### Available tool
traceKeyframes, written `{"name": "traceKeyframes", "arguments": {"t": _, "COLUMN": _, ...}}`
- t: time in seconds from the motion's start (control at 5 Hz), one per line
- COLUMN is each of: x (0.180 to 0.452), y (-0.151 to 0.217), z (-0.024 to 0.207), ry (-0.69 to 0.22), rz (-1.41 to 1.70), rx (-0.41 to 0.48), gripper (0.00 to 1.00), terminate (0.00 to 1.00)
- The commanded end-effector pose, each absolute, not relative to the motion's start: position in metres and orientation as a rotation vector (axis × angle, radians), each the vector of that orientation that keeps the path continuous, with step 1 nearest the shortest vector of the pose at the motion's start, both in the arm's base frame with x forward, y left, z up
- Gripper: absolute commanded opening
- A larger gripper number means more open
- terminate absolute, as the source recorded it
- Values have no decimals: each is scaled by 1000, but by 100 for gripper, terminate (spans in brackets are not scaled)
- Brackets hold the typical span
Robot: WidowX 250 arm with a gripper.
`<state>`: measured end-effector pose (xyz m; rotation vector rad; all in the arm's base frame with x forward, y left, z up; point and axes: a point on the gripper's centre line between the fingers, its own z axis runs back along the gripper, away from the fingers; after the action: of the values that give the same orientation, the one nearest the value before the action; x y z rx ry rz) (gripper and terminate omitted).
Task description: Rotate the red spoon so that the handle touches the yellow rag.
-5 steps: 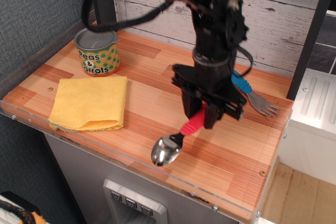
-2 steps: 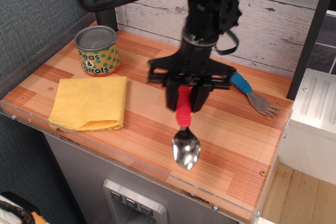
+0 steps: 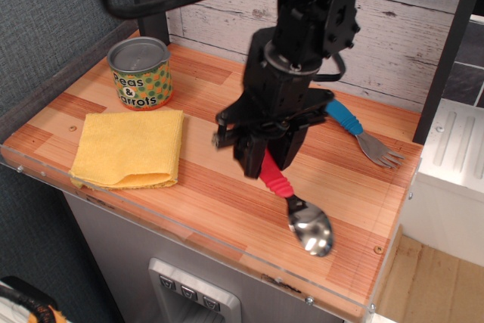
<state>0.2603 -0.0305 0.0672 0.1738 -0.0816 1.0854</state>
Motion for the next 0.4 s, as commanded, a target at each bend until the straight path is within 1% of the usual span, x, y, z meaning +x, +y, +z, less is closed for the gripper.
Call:
{"name": "traceKeyframes", "arguments": {"t": 0.0, "x": 256, "y": -40, "z": 67, "ry": -99, "rz": 1575, "rx": 124, "gripper": 0, "terminate": 0}}
{"name": "traceKeyframes", "arguments": {"t": 0.2, "x": 257, "y": -35, "z": 60, "ry": -96, "rz": 1761, "rx": 109, "gripper": 0, "terminate": 0}}
